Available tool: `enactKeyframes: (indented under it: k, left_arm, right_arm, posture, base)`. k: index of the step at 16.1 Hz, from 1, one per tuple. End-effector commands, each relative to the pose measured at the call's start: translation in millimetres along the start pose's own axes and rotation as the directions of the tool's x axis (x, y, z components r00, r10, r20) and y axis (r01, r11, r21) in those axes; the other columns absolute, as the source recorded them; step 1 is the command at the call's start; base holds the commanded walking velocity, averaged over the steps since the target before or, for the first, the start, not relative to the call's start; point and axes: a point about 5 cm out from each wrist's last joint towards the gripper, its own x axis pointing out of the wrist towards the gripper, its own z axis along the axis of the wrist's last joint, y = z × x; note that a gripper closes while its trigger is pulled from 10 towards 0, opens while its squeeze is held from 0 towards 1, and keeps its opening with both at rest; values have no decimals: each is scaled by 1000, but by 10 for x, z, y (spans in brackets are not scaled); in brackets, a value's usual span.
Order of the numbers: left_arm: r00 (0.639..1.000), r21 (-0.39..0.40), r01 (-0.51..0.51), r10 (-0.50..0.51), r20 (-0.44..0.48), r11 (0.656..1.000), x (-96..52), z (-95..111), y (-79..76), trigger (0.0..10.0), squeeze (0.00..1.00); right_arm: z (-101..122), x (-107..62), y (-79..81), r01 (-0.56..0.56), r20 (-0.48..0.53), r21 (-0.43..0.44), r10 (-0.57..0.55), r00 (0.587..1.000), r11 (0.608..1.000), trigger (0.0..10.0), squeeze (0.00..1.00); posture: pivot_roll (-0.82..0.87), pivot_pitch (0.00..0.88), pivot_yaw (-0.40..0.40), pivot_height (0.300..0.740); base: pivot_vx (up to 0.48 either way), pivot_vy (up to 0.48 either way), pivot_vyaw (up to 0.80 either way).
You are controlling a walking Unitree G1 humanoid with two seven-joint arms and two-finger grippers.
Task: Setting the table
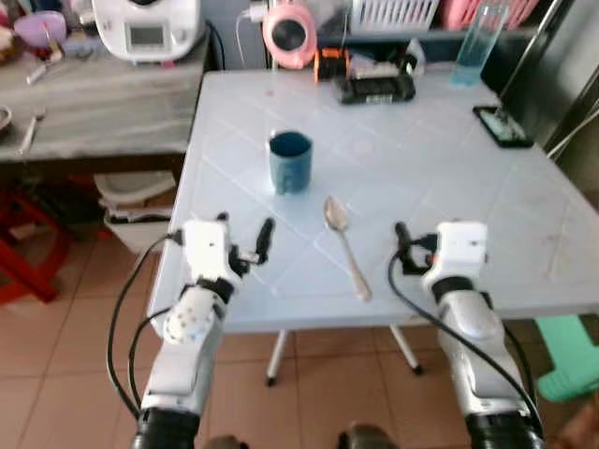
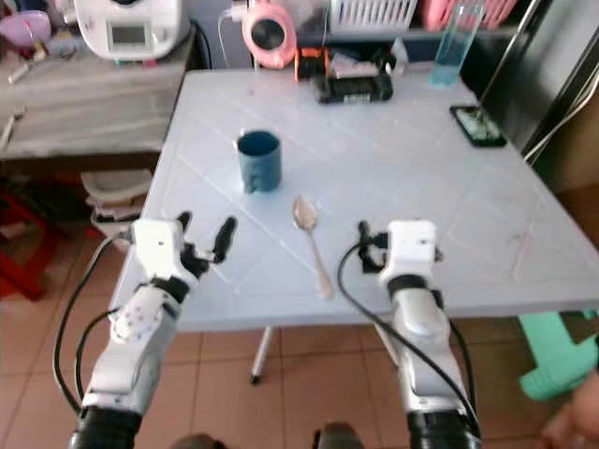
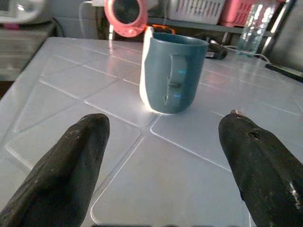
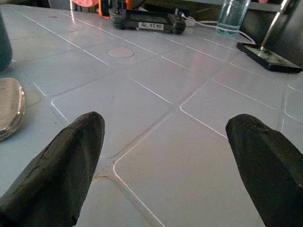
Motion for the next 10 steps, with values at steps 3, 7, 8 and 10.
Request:
enactKeyframes:
  k: [3, 7, 8, 10]
  left_arm:
    - [999, 28, -44, 44, 4, 999, -23, 19, 118, 10000, 0]
    - [999, 40, -54, 54, 2, 998, -50, 34, 144, 10000, 0]
    - [998, 42, -55, 55, 1, 998, -58, 33, 148, 10000, 0]
    - [998, 48, -60, 60, -4, 997, -100, 44, 173, 10000, 0]
  right_arm:
    - [47, 20, 88, -26, 13, 8, 26, 1000, 1000, 10000, 0]
    - [80, 107, 50, -40, 14, -15, 40, 999, 999, 10000, 0]
    - [85, 118, 42, -36, 16, -15, 36, 999, 999, 10000, 0]
    - [65, 117, 40, -23, 4, -5, 23, 1000, 1000, 10000, 0]
  posture:
    - [-54, 0, 17, 740]
    - [-38, 0, 22, 740]
    - [-38, 0, 22, 740]
    - [-19, 0, 26, 740]
  base:
    - [0, 0, 0]
    - [0, 0, 303]
    - [0, 0, 800]
    - [0, 0, 0]
